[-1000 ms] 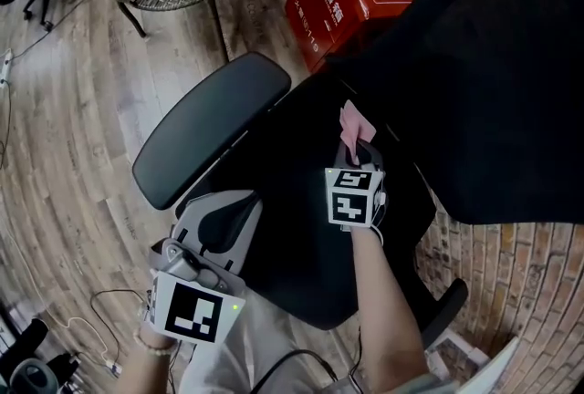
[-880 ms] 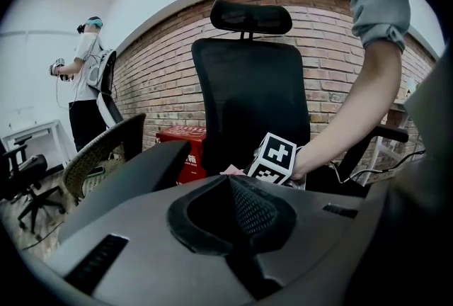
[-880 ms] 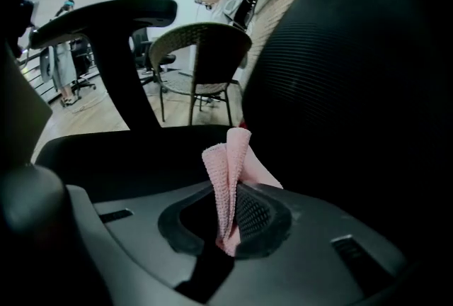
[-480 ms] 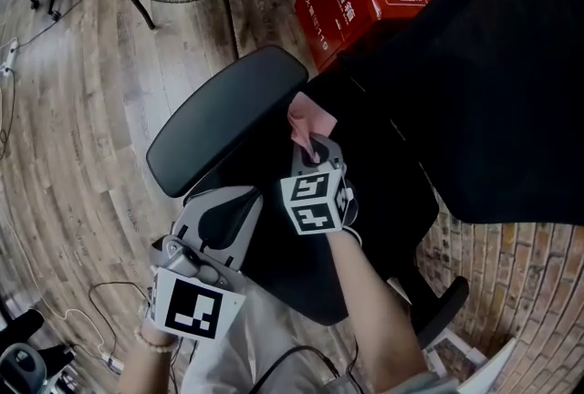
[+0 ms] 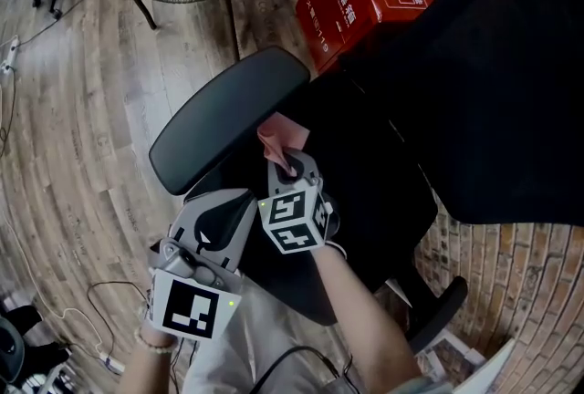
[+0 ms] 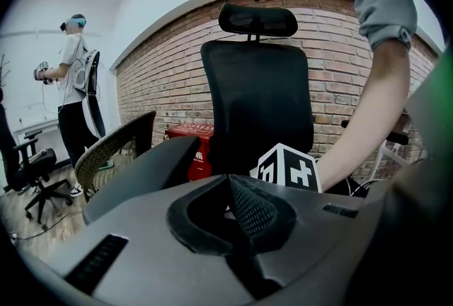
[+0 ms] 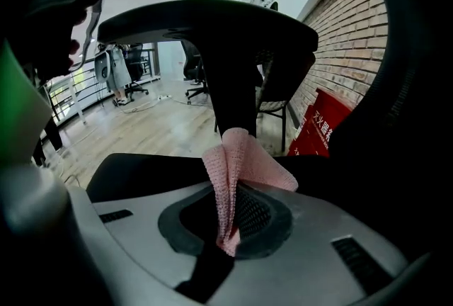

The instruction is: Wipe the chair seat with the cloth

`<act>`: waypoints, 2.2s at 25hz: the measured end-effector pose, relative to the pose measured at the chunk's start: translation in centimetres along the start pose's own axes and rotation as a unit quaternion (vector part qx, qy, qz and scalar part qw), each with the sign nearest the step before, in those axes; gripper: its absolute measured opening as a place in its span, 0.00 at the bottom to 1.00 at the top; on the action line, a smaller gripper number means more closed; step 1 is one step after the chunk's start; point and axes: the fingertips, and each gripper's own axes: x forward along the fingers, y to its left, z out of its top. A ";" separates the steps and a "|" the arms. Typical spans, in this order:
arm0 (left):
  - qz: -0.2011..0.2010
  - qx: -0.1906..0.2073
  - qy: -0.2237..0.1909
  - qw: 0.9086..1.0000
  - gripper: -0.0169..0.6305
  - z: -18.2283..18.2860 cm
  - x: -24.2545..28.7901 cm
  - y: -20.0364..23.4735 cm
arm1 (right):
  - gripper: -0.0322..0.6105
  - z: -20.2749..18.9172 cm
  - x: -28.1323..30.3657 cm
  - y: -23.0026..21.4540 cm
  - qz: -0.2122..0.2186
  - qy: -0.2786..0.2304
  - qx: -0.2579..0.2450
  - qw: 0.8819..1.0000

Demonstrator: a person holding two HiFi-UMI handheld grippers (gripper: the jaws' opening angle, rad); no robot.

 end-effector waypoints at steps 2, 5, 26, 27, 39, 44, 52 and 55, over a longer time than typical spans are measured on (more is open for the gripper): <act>0.000 0.002 -0.001 1.000 0.05 0.0 0.1 -0.1 | 0.14 -0.2 0.0 -0.2 -0.003 0.000 -0.002 1.000; -0.001 0.003 0.000 1.000 0.05 0.1 0.4 -0.4 | 0.14 -0.9 -0.3 -1.2 -0.014 0.003 -0.001 1.000; -0.057 0.023 -0.009 0.998 0.05 1.2 5.9 -5.4 | 0.14 -14.1 -6.4 -15.9 -0.157 0.092 0.081 0.980; -0.060 0.023 -0.010 0.998 0.05 1.3 6.3 -5.6 | 0.14 -14.9 -6.9 -16.7 -0.165 0.097 0.087 0.978; -0.081 0.034 -0.012 0.996 0.05 2.3 7.6 -7.5 | 0.14 -21.4 -12.0 -21.2 -0.227 0.142 0.163 0.950; -0.078 0.033 -0.011 0.996 0.05 2.1 7.3 -7.5 | 0.14 -20.9 -11.2 -19.3 -0.204 0.138 0.156 0.957; -0.066 0.026 -0.009 0.997 0.05 1.3 5.5 -6.9 | 0.14 -17.6 -9.3 -14.2 -0.158 0.107 0.151 0.970; -0.057 0.026 -0.007 0.998 0.05 0.8 4.3 -6.5 | 0.14 -15.9 -8.5 -11.5 -0.134 0.095 0.138 0.977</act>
